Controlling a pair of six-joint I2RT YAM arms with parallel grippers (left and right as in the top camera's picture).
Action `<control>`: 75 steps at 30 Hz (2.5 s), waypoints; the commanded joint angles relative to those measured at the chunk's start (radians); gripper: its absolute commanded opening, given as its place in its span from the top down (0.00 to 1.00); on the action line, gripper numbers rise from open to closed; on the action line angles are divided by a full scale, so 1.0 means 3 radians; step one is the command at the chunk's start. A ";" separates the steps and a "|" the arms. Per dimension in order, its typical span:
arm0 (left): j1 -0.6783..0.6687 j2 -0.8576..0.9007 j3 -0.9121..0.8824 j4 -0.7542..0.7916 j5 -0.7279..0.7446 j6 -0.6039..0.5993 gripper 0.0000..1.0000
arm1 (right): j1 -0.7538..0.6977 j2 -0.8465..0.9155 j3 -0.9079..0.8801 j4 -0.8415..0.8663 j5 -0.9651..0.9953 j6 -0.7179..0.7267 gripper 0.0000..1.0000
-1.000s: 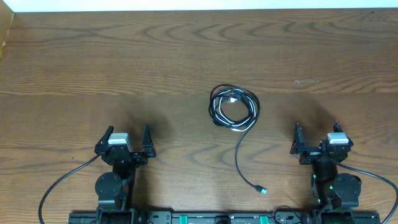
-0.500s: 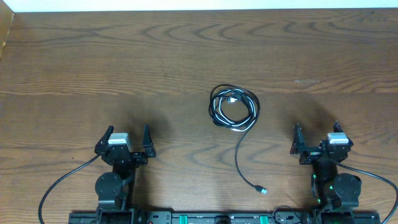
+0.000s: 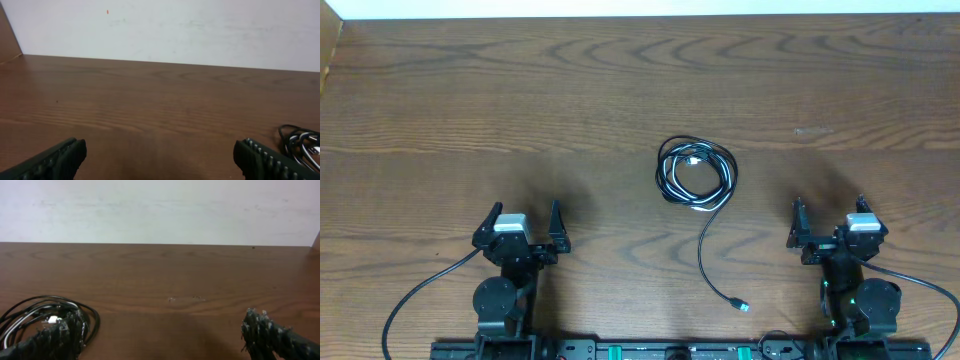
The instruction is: Untangle cables
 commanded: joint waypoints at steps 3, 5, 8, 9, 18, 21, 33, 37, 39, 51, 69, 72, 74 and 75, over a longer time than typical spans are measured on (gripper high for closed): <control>0.0018 0.0004 -0.0070 -0.0099 -0.0043 -0.0003 0.01 | -0.0014 -0.0005 -0.0015 0.0000 0.0025 -0.0028 0.01; 0.0018 0.0004 -0.0070 -0.0099 -0.0043 -0.0003 0.01 | -0.0015 -0.0005 -0.0015 0.0000 0.0025 -0.0028 0.01; 0.0018 0.0004 -0.0070 -0.0099 -0.0043 -0.0003 0.01 | -0.0014 -0.0005 -0.0015 0.0000 0.0025 -0.0028 0.01; 0.0018 0.0004 -0.0070 -0.0099 -0.0043 -0.0003 0.01 | -0.0015 -0.0005 -0.0015 0.0000 0.0025 -0.0028 0.01; 0.0018 0.0004 -0.0070 -0.0099 -0.0043 -0.0003 0.01 | -0.0015 -0.0005 -0.0015 0.0000 0.0024 -0.0028 0.01; 0.0018 0.0004 -0.0070 -0.0099 -0.0043 -0.0003 0.01 | -0.0015 -0.0005 -0.0015 0.0001 0.0025 -0.0028 0.01; 0.0018 0.0005 -0.0070 -0.0099 -0.0031 -0.0006 0.01 | -0.0015 -0.0005 -0.0015 0.0000 0.0025 -0.0028 0.01; 0.0018 0.0055 -0.0070 -0.0099 -0.0031 -0.0017 0.01 | -0.0015 -0.0005 -0.0015 0.0000 0.0025 -0.0028 0.01; 0.0018 0.0104 -0.0067 -0.0098 -0.0029 -0.0018 0.01 | -0.0015 -0.0005 -0.0015 0.0000 0.0025 -0.0028 0.01; 0.0018 0.0595 0.0200 -0.0100 0.0089 -0.0017 0.01 | -0.0015 -0.0005 -0.0015 0.0000 0.0025 -0.0028 0.01; 0.0018 0.1573 0.1148 -0.0741 0.0346 -0.0003 0.01 | -0.0015 -0.0005 -0.0015 0.0000 0.0025 -0.0028 0.01; 0.0018 0.1630 0.1316 -0.0888 0.0501 -0.0001 0.01 | -0.0015 -0.0005 -0.0015 0.0000 0.0024 -0.0028 0.01; 0.0018 0.1648 0.1404 -0.0974 0.0563 -0.0001 0.01 | -0.0015 -0.0005 -0.0015 0.0000 0.0025 -0.0028 0.01; 0.0018 0.1656 0.1451 -0.1022 0.0581 -0.0001 0.01 | -0.0015 -0.0005 -0.0015 0.0000 0.0025 -0.0028 0.01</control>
